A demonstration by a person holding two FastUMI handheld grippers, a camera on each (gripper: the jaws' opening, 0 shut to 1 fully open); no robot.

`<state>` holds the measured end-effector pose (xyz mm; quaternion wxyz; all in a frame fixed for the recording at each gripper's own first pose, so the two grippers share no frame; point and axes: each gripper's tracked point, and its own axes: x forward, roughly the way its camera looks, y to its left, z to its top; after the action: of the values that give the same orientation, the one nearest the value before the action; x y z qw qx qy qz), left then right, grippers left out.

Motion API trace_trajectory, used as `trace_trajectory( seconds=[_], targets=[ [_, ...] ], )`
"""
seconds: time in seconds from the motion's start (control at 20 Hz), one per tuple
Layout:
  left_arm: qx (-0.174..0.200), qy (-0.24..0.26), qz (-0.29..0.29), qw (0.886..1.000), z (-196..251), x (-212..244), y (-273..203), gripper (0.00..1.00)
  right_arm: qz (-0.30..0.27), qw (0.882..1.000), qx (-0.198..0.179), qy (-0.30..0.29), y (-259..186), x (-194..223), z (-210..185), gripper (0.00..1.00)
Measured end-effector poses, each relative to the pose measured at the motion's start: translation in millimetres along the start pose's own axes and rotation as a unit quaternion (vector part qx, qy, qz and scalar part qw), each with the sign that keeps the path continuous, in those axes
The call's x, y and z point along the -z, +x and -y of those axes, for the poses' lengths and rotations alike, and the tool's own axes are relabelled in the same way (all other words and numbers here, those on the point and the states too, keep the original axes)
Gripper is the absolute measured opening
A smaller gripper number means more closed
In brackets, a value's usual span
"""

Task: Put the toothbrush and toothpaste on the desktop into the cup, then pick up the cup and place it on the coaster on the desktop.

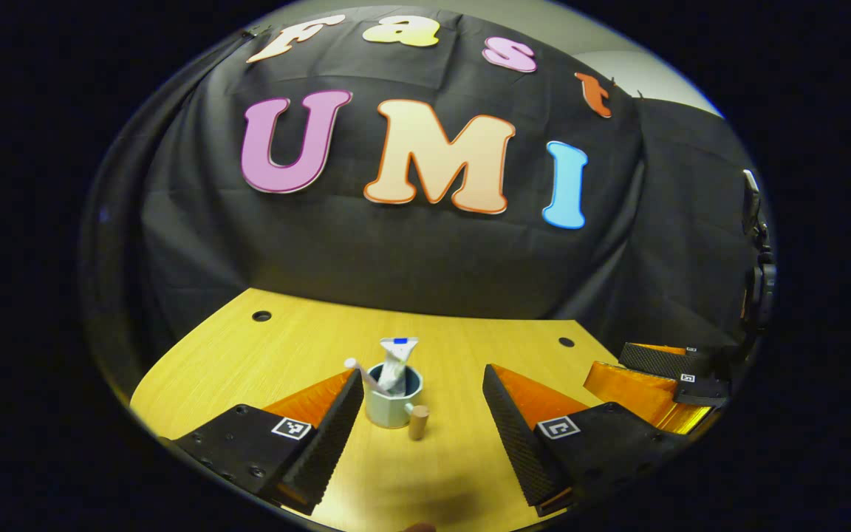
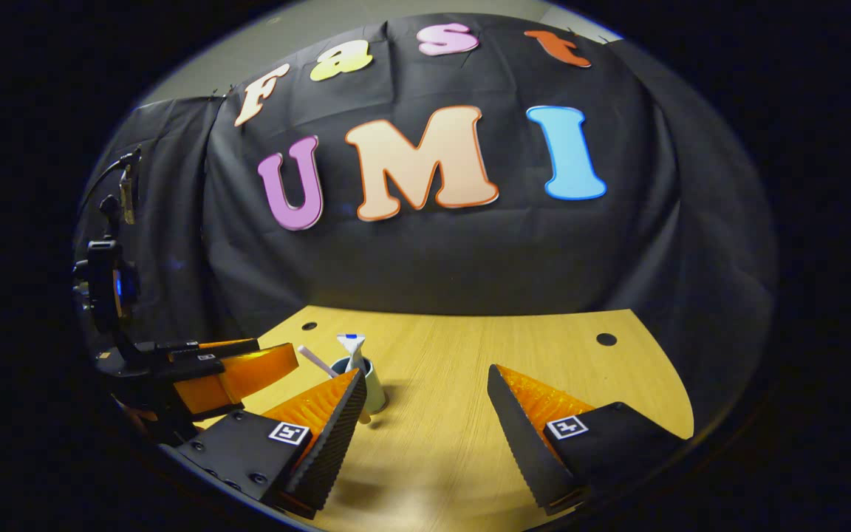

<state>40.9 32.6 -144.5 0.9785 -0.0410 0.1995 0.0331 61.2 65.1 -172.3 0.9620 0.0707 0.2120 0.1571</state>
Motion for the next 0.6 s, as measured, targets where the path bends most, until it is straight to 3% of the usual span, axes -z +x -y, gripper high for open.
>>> trace_trajectory(
  seconds=[0.6],
  targets=[
    [0.054, 0.020, 0.048, 0.997, 57.5, -42.5, -17.4, 0.94, 0.126, 0.990, 0.065, 0.019, -65.7, -85.6, 53.7, 1.00]
  ],
)
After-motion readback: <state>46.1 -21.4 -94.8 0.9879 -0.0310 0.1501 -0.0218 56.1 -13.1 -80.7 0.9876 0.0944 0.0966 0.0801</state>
